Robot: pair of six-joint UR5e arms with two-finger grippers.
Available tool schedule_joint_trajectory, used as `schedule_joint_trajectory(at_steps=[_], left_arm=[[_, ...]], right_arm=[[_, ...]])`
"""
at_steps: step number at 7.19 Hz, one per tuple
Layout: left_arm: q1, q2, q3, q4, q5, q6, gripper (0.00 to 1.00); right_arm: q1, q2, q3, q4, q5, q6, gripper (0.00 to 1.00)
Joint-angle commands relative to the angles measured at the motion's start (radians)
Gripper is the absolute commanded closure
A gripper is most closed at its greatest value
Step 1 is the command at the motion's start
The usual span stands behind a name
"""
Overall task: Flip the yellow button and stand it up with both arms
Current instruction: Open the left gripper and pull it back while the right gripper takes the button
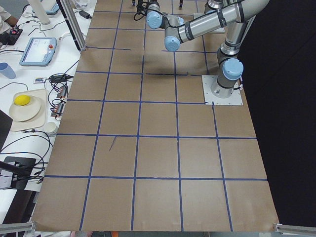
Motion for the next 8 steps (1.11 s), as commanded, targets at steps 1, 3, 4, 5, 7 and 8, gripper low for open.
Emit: schedule_joint_trajectory(at_steps=[1,3,4,5,7,8], left_arm=[[-0.003,-0.004,0.149,-0.034,0.274,-0.021,0.0],[-0.021,0.0,0.282,-0.251,0.516,-0.017,0.0],[-0.031,0.002,0.339,-0.378,0.695,-0.011,0.0],[-0.031,0.0,0.381,-0.474,0.894,-0.005,0.0],[-0.031,0.02,0.404,-0.641,1.22,-0.003,0.0],[-0.021,0.002,0.407,-0.642,1.237,-0.006,0.0]], right_arm=[[-0.023,0.006,-0.019,-0.008,-0.14,-0.157,0.87],[-0.029,0.007,-0.008,-0.014,-0.395,-0.423,0.89],[-0.048,0.009,-0.002,-0.014,-0.49,-0.563,0.89],[-0.074,0.01,0.001,-0.047,-0.667,-0.651,0.9],[-0.114,0.044,0.047,-0.231,-0.806,-0.84,0.92],[-0.19,0.061,0.115,-0.351,-0.843,-0.974,0.92]])
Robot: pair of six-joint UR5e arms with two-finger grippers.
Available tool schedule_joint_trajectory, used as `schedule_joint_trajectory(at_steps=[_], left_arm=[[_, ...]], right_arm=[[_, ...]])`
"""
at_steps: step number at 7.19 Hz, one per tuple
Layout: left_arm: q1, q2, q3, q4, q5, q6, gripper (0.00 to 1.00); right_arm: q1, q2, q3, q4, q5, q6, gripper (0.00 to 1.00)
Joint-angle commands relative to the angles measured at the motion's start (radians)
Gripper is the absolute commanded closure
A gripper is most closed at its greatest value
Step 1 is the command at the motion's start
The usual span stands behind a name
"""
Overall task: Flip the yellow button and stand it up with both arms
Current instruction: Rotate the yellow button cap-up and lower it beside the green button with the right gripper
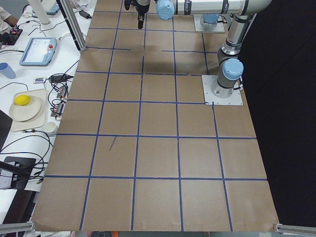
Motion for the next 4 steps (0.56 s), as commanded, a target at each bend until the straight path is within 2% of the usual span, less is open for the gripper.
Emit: schedule_joint_trajectory(at_steps=[1,2,4], left_arm=[[0.007,0.003,0.01,-0.037,0.1,0.001,0.0],[0.007,0.005,0.01,-0.037,0.097,0.001,0.0],[0.008,0.012,-0.009,-0.037,0.094,0.006,0.0]], right_arm=[[-0.128,0.02,0.123,-0.226,-0.056,-0.225,0.92],[-0.138,0.023,0.154,-0.342,-0.063,-0.282,0.94],[-0.228,0.026,0.191,-0.446,-0.057,-0.466,0.97]])
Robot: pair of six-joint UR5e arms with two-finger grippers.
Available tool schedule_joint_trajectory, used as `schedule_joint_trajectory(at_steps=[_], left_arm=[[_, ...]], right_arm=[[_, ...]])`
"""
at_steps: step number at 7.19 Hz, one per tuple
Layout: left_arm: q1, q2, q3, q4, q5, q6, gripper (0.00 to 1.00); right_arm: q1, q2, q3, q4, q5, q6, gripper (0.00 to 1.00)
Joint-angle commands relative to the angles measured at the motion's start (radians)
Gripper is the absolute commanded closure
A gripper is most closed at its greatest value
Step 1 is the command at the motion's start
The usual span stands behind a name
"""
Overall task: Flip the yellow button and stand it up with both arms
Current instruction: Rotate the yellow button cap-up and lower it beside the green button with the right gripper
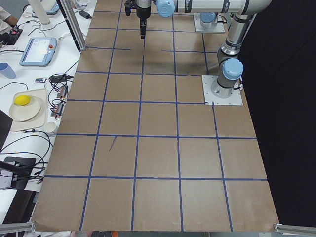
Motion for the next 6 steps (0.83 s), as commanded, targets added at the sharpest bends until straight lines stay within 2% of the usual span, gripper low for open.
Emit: schedule_joint_trajectory(at_steps=[1,3,6], left_arm=[[0.001,0.005,-0.009,0.0,-0.001,0.013,0.0],[0.0,0.014,-0.013,-0.019,0.001,0.024,0.0],[0.001,0.029,-0.012,-0.066,0.001,0.024,0.0]], right_arm=[[-0.105,0.024,0.037,-0.175,0.001,-0.231,0.98],[-0.151,0.09,0.066,-0.371,-0.006,-0.286,0.98],[-0.201,0.109,0.101,-0.425,0.001,-0.293,0.98]])
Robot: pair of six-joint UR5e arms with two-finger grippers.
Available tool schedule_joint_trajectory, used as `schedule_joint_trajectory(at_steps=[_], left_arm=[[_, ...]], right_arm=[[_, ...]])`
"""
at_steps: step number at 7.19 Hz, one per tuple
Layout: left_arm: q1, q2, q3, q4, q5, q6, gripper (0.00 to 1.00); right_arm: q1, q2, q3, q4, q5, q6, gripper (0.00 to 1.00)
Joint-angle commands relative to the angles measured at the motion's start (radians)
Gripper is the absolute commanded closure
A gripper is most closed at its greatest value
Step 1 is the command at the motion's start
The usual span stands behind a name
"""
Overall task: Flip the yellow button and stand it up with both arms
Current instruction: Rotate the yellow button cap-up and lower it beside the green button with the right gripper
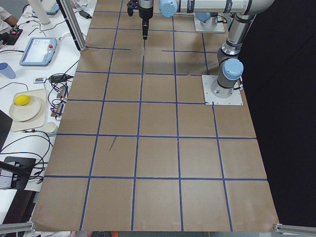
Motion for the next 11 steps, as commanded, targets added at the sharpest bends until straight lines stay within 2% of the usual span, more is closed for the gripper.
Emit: schedule_joint_trajectory(at_steps=[1,4,6,9,10,11], left_arm=[[0.001,0.001,-0.003,-0.027,0.002,0.0,0.0],[0.006,-0.025,-0.012,-0.029,0.002,0.017,0.0],[0.006,-0.004,-0.017,-0.041,0.002,0.038,0.0],[0.007,-0.002,-0.006,-0.018,-0.004,0.075,0.0],[0.006,0.01,-0.018,-0.019,0.0,0.075,0.0],[0.004,0.065,-0.035,-0.036,0.006,0.075,0.0]], right_arm=[[-0.016,0.006,0.052,-0.132,0.003,-0.015,0.98],[-0.016,0.008,0.181,-0.398,0.004,-0.009,0.98],[-0.022,0.008,0.213,-0.437,0.004,-0.003,0.98],[-0.033,0.01,0.281,-0.584,-0.011,0.051,0.98],[-0.033,0.013,0.29,-0.595,-0.014,0.092,0.97],[-0.033,0.013,0.305,-0.645,-0.02,0.209,0.96]])
